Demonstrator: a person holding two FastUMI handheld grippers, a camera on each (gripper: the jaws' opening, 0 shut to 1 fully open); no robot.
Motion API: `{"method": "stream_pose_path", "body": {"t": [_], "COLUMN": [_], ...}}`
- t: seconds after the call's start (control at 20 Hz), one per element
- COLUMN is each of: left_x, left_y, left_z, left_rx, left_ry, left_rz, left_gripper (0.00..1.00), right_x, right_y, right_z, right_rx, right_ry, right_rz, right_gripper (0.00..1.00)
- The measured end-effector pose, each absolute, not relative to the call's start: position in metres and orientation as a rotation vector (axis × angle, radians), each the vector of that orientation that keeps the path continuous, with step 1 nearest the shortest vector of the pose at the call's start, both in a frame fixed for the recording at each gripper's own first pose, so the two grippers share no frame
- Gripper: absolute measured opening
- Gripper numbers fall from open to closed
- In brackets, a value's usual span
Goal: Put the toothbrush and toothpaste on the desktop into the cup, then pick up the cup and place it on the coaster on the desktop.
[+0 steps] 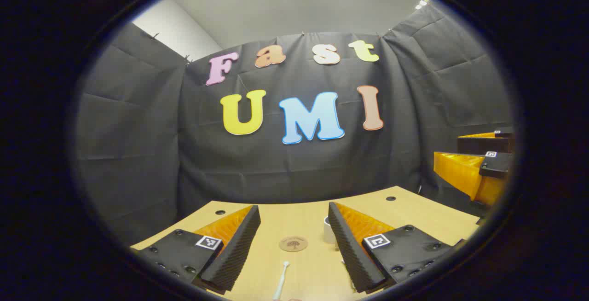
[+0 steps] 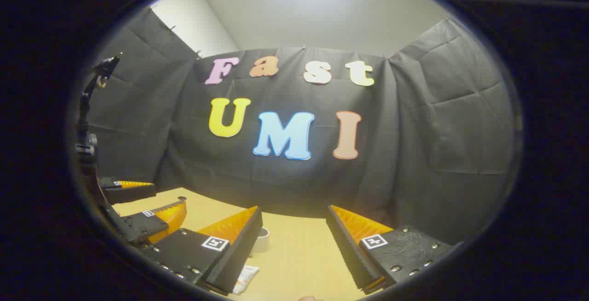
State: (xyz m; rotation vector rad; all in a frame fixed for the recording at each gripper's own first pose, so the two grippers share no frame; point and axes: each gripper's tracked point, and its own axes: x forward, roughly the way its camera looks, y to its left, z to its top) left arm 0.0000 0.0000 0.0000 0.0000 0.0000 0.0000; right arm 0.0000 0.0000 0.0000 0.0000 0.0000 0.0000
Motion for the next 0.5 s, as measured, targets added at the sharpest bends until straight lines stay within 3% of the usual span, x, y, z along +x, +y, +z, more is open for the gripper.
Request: {"method": "stream_pose_path", "body": {"t": [0.3, 0.5], "left_x": [0.010, 0.026], "left_y": [0.035, 0.039], "left_z": [0.005, 0.004], "left_rx": [-0.100, -0.082], "left_ry": [-0.012, -0.008], "left_rz": [0.108, 0.063], "left_gripper": [0.96, 0.96], "right_x": [0.035, 0.047], "right_y": [0.048, 0.053], "right_z": [0.014, 0.007], "right_rx": [-0.028, -0.010], "right_ry": [-0.050, -0.030], "right_rz": [0.142, 0.112], "right_gripper": [0.89, 0.89]}}
